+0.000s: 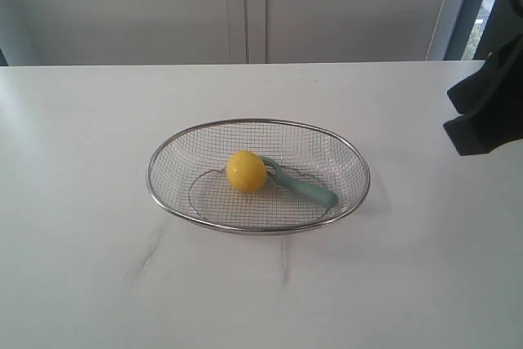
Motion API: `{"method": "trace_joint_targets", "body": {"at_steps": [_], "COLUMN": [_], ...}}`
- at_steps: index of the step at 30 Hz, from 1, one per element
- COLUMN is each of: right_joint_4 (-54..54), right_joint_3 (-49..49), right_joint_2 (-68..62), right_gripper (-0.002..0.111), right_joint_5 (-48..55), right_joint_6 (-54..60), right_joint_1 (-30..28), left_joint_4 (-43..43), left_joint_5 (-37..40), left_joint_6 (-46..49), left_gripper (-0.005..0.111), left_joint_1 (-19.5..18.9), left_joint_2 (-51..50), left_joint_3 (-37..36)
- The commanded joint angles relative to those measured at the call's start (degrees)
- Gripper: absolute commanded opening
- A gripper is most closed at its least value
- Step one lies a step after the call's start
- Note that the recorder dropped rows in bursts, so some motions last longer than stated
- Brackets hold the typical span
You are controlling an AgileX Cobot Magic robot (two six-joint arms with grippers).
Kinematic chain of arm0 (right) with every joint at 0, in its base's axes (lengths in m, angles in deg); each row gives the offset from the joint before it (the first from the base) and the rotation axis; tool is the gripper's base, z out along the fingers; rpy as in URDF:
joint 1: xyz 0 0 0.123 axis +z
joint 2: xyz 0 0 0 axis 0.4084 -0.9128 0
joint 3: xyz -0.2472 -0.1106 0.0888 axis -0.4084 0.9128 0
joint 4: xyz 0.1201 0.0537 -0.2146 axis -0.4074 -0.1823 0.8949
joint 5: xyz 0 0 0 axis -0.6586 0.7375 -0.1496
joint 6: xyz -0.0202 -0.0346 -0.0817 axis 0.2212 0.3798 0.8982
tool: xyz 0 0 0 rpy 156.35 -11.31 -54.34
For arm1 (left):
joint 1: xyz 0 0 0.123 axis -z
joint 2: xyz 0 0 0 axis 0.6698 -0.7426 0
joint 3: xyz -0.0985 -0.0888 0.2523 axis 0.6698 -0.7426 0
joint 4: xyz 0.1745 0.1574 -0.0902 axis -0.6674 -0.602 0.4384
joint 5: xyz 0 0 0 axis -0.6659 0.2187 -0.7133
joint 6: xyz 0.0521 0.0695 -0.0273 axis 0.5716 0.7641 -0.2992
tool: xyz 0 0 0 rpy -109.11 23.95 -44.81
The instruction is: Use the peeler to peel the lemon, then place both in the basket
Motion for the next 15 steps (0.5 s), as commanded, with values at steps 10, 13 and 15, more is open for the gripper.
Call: {"method": "trace_joint_targets", "body": {"at_steps": [10, 13, 15], "right_joint_4": [0.25, 0.28, 0.28], "right_joint_3": [0.32, 0.32, 0.32], "right_joint_2": [0.24, 0.24, 0.24], "right_gripper": [0.0, 0.0, 0.0], "right_joint_5": [-0.1, -0.26, -0.26], "right_joint_6": [-0.29, -0.29, -0.29], "right_joint_1": [-0.17, -0.17, -0.17], "left_joint_4": [-0.55, -1.59, -2.01], "left_joint_5": [-0.62, -0.68, -0.68], "left_joint_6": [-0.36, -0.36, -0.36], "left_gripper": [0.0, 0.0, 0.0], "left_joint_1": [0.22, 0.22, 0.22], "left_joint_2": [0.43, 0.43, 0.43], "left_joint_3": [-7.95, -13.57, -16.93]}}
